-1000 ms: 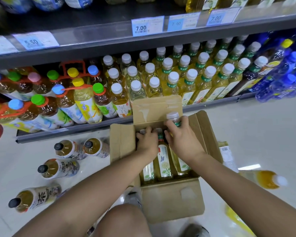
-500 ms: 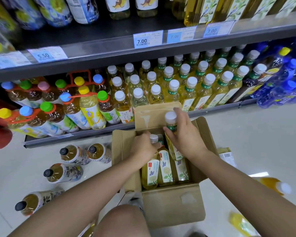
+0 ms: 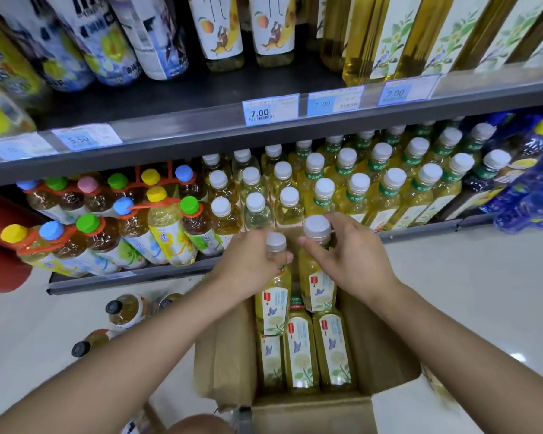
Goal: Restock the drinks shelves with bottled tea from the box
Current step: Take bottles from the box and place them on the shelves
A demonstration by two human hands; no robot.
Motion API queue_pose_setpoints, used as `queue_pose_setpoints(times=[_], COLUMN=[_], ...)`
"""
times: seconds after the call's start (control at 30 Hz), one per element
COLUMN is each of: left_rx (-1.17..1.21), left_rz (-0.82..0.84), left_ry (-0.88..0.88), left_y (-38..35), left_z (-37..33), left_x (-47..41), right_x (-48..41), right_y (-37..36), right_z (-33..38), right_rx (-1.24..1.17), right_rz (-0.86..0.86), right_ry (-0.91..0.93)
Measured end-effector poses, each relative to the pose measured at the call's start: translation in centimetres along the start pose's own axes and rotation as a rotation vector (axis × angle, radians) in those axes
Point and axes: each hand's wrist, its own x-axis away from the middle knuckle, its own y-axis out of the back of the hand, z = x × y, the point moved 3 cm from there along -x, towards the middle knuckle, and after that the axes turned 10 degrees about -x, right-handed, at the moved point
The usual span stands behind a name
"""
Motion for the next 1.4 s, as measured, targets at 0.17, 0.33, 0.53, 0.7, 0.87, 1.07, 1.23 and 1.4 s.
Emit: queue_pose_setpoints(times=[0.17,0.33,0.53,0.7,0.87,1.07,1.23,1.4], left_rx=[0.017,0.011,0.007,-0.030,0.027,0.082,0.091,0.048], left_rz=[-0.120,-0.240,-0.371,-0.484,-0.550,-0.507,-0.601,-0.700], left_ry=[-0.033,-0.087,-0.170,-0.253,-0.301,-0.269,-0.240,-0.300], left_y=[5.5,11.3,19.6,26.7,34.5,44.0,50.6,52.5], left_z=[-3.0,-6.7,-11.9,-15.8,-19.8,-25.1,-28.1,-29.5], left_x=[-0.9,-0.1,1.6,2.7,4.2,5.4,5.4,4.8], right_x=[-3.1,-6.1,-9.6,-12.8,-15.7,-19.6,-22.7,-25.1], right_y=[2.8,7.2,14.2,21.3,28.4,35.2,39.7,40.7], right_z=[2.3,5.9,12.1,17.6,23.0,29.9,34.2,36.0], right_rx=[-0.003,0.023,0.032,0.034,0.014,-0.020,-0.053,-0.198], right_rz=[-0.025,-0.050,-0.143,-0.257,-0.332,-0.253,-0.307,-0.338], right_ry=[0.074,0.132,0.234,0.330,0.344,0.267,0.281,0.257])
